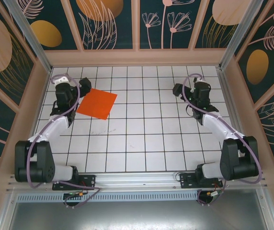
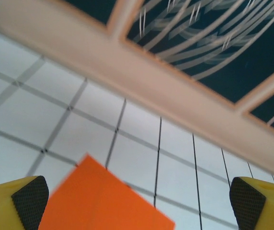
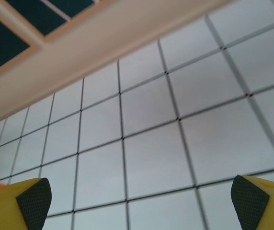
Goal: Fold a paper plane with a square sheet of paper (pick it up from the middle)
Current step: Move the square sheet of paper to the center of the table.
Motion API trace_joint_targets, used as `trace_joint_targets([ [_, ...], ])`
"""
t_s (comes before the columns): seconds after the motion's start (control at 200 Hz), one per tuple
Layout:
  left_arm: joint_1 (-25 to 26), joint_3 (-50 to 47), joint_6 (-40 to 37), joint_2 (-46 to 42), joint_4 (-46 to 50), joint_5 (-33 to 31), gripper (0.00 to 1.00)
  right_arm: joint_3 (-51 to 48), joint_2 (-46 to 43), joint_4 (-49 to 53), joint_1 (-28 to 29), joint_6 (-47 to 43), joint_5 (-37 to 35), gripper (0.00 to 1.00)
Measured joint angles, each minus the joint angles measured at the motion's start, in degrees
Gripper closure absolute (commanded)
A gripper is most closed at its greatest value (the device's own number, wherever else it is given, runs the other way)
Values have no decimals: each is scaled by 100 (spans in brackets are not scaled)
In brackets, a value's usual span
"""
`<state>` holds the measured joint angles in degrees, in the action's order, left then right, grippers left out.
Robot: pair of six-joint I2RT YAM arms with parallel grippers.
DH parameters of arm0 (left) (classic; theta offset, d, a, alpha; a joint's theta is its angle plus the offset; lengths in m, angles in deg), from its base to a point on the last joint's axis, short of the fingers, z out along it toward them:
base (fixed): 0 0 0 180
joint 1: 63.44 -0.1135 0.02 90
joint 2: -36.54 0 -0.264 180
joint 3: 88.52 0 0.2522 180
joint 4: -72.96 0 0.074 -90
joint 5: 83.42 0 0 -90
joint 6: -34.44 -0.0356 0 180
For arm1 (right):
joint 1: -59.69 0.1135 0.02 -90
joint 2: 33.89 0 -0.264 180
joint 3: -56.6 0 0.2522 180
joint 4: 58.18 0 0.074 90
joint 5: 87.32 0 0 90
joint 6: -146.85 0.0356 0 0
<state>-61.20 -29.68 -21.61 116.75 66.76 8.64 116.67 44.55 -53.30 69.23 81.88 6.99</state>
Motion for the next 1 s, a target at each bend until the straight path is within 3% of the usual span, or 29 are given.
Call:
trace_joint_targets([
  [0.255,439,743,643,1456,931,378,7,11,551,57,358,654,726,1],
  [0.57,868,2039,1071,2986,1561,407,14,57,671,120,564,855,931,1],
  [1.001,1384,2409,1198,3388,2083,507,13,146,702,365,579,850,789,1],
])
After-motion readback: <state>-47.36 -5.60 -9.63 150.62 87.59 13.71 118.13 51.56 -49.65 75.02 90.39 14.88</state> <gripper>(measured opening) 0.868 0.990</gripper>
